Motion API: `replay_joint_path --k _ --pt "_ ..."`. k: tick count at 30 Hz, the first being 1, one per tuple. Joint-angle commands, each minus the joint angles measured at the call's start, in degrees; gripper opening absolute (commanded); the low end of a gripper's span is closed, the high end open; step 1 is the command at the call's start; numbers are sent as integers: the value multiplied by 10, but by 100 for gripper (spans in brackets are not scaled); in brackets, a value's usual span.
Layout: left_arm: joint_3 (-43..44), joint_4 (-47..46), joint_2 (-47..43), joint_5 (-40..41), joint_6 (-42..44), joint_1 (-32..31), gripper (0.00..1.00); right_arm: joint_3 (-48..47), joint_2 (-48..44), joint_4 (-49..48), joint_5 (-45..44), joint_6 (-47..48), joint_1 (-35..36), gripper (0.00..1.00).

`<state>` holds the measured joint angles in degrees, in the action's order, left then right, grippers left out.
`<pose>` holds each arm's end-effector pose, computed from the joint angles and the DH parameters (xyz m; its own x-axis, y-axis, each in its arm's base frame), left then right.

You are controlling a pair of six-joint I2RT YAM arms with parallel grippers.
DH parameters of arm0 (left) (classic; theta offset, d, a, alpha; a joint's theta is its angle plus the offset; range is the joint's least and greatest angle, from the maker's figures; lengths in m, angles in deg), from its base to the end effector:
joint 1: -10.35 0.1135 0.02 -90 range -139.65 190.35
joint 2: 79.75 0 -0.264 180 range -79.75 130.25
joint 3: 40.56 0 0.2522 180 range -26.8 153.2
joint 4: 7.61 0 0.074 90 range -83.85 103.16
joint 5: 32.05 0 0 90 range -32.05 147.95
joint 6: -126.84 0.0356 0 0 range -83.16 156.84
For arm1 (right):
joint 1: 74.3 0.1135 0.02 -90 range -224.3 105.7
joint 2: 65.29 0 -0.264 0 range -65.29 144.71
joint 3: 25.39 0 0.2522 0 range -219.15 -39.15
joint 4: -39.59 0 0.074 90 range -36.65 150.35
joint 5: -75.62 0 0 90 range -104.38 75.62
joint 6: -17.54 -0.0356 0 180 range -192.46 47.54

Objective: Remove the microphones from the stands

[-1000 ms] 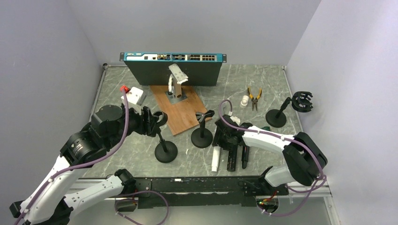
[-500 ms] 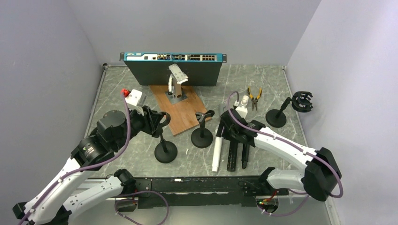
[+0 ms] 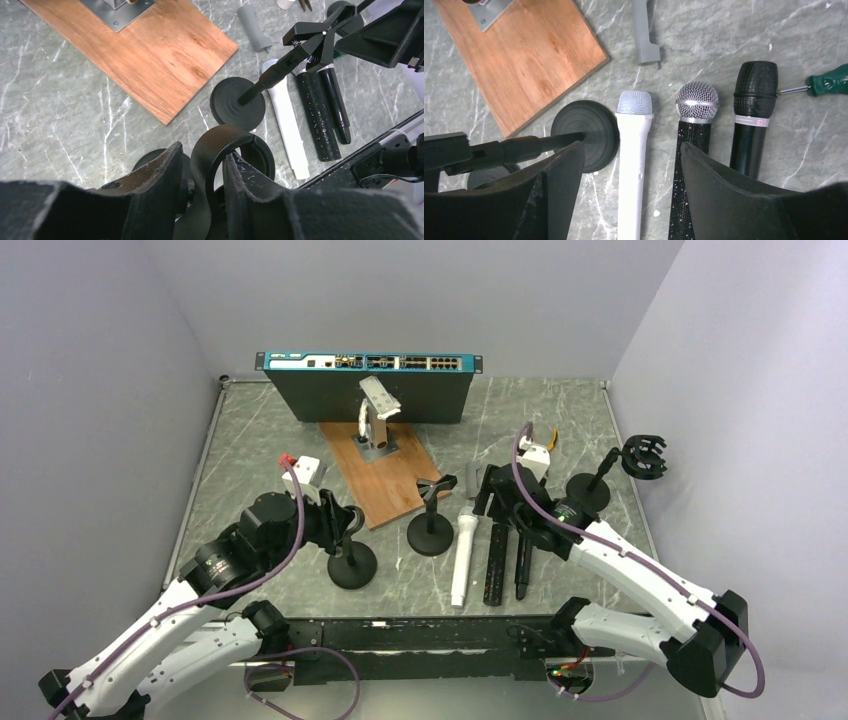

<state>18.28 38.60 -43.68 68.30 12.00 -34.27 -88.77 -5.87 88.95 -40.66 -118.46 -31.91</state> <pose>0.1036 -0.0932 0.3232 -0.4979 -0.0892 -0.8626 0.4016 0.8579 -0.3206 0.1670 0.1311 0.2828 -0.6350 0.2937 -0.7145 0.1179 0.9509 0.2861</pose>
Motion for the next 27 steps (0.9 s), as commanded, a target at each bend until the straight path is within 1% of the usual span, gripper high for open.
replay_joint_path --k 1,3,6,12,16,21,27 --pt "-10 90 12 -4 -7 -2 44 -32 -28 0 -25 51 -2 76" --pt "5 90 13 3 -2 -2 54 -35 -38 -4 -20 70 -2 81" --pt "48 95 22 17 13 -2 66 -40 -49 -1 -25 85 -2 87" --pt "138 114 52 23 47 -2 72 -54 -59 2 -21 110 -2 92" --pt "174 118 45 28 52 -2 76 -67 -60 8 -9 118 -2 93" --pt "186 94 13 9 53 -2 79 -83 -66 6 -5 126 -2 95" --pt "181 48 -30 -6 51 -2 85 -82 -78 -26 1 161 -2 98"
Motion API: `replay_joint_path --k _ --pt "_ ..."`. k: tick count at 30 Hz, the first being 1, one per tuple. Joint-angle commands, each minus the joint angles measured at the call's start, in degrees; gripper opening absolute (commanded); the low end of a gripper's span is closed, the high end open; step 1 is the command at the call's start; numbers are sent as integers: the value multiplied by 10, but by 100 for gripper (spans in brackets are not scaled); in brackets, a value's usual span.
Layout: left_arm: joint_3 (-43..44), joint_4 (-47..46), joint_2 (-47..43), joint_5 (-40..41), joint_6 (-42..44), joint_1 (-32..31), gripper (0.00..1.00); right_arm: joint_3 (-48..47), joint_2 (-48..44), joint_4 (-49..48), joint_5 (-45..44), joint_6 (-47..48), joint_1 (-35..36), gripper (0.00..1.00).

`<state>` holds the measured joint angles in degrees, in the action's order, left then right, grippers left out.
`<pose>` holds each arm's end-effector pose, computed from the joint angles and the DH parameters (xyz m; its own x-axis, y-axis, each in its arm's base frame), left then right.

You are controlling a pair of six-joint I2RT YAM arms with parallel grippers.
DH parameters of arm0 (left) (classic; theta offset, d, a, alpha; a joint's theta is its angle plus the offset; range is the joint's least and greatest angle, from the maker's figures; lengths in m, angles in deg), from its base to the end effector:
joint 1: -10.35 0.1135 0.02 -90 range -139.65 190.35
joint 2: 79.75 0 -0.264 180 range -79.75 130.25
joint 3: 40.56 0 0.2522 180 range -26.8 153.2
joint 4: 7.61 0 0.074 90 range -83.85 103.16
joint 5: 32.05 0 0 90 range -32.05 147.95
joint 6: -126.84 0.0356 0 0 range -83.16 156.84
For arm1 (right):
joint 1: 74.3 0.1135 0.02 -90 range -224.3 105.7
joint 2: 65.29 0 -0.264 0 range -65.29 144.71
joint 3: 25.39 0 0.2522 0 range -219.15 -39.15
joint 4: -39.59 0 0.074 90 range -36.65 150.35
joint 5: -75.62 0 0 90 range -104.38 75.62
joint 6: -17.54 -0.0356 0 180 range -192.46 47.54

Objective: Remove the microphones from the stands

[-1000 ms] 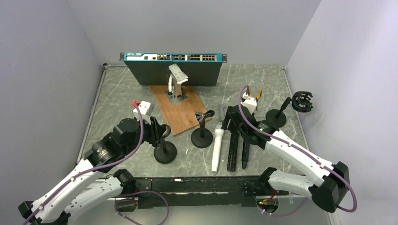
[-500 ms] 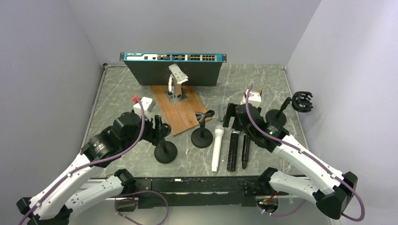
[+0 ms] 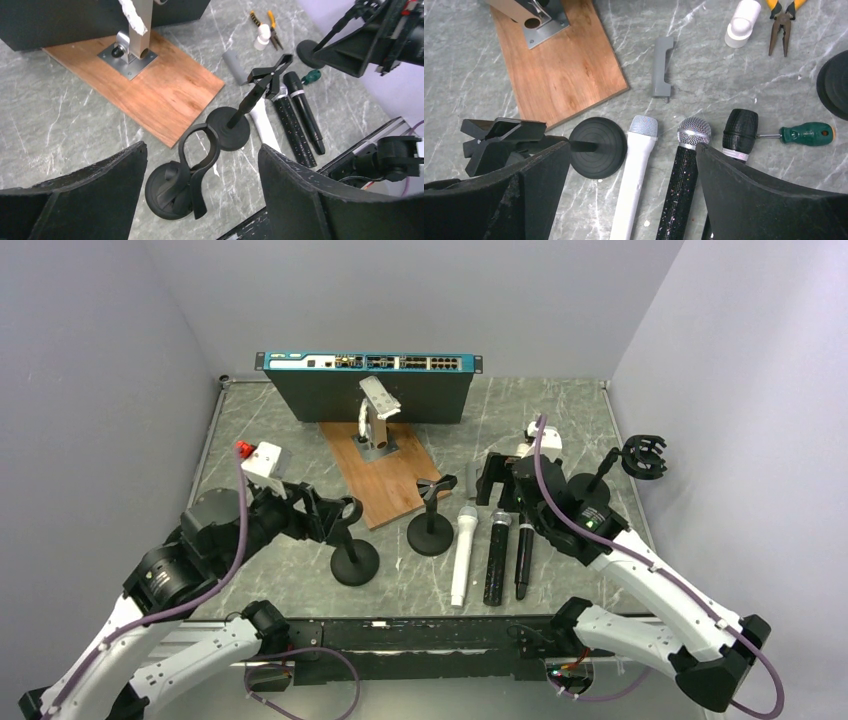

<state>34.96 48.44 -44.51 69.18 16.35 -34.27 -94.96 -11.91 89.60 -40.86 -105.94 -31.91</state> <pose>0.0772 -0.0664 0.3993 -0.3757 -0.1116 -0.9200 0.4527 0.8441 -0.2873 0.1530 0.1182 0.3368 -0.5248 0.1895 -0.8298 -0.0484 0.9667 0.2513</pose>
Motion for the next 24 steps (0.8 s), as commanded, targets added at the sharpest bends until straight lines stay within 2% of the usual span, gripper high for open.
replay_joint_path --k 1,8,17,24 --pt "12 -57 -29 -12 8 -2 86 -20 -19 -36 1 44 -2 98" --pt "-4 -140 -67 -12 37 -3 94 -23 -51 -39 -36 88 -2 100" --pt "-75 -273 -131 -51 47 -2 97 -40 -115 -9 -59 81 -1 100" --pt "-150 -339 -215 -98 19 -2 97 21 -223 -54 -73 84 -1 100"
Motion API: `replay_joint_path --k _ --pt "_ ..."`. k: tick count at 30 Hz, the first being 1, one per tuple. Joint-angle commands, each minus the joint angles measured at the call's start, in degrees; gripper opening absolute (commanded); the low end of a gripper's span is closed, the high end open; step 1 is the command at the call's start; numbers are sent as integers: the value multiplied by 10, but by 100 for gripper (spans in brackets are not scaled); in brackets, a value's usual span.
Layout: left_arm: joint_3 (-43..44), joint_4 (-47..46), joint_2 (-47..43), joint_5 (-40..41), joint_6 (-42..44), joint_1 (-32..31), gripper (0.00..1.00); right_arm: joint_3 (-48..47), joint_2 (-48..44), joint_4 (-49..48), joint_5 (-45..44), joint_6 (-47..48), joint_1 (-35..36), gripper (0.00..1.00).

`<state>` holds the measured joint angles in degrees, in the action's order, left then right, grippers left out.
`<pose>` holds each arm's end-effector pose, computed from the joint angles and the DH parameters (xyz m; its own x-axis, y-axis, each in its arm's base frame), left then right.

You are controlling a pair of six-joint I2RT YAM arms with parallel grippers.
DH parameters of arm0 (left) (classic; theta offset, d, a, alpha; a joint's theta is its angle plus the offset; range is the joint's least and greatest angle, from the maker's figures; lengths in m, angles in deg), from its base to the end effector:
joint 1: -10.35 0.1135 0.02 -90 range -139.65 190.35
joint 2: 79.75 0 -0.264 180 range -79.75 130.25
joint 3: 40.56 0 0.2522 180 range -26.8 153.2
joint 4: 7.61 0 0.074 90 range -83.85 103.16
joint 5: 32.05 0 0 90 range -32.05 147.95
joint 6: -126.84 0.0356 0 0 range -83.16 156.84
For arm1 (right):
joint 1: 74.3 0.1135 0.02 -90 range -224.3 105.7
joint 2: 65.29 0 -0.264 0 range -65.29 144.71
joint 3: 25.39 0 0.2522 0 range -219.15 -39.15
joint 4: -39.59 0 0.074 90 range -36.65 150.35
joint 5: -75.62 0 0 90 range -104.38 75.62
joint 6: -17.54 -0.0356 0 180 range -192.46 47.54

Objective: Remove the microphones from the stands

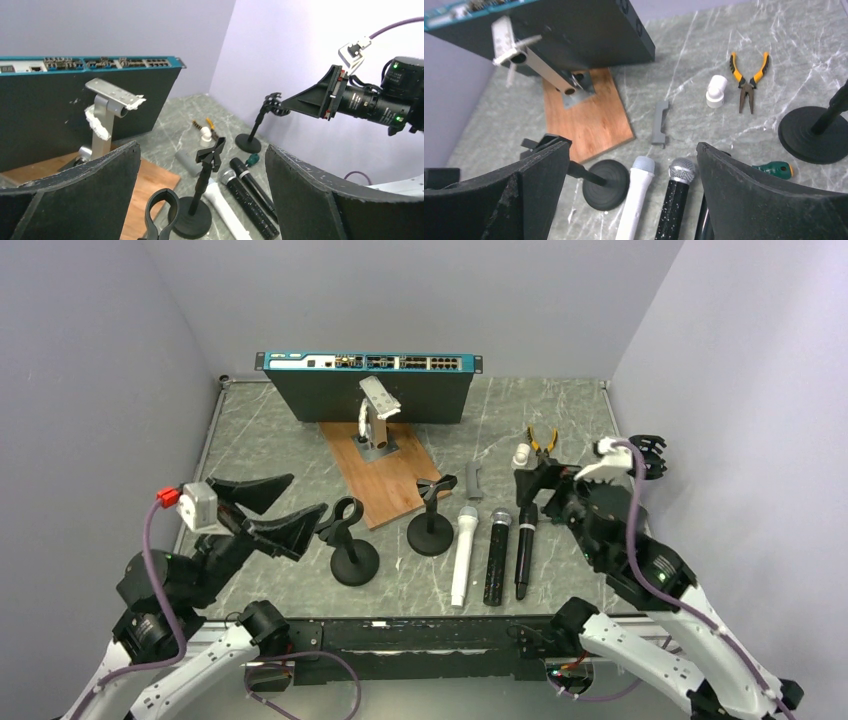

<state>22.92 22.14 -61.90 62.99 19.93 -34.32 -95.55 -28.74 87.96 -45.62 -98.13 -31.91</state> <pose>0.0380 -0.0332 0.4047 0.0000 -0.4074 -0.9133 0.6691 0.6787 -0.3028 0.1003 0.0666 0.3837 -0.2588 0.2652 -0.9288 -0.1042 0.9483 0.2998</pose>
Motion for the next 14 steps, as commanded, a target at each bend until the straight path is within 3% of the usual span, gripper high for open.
replay_joint_path --k 1,10,14 --pt "-39 -81 -51 -37 -20 -2 97 36 -70 -44 -28 4 -1 100" --pt "-31 -49 -61 -27 -26 -2 97 65 -108 -44 -1 -3 -1 100" --pt "-34 -57 -48 -27 -26 -2 97 52 -104 -12 -46 -17 -1 100"
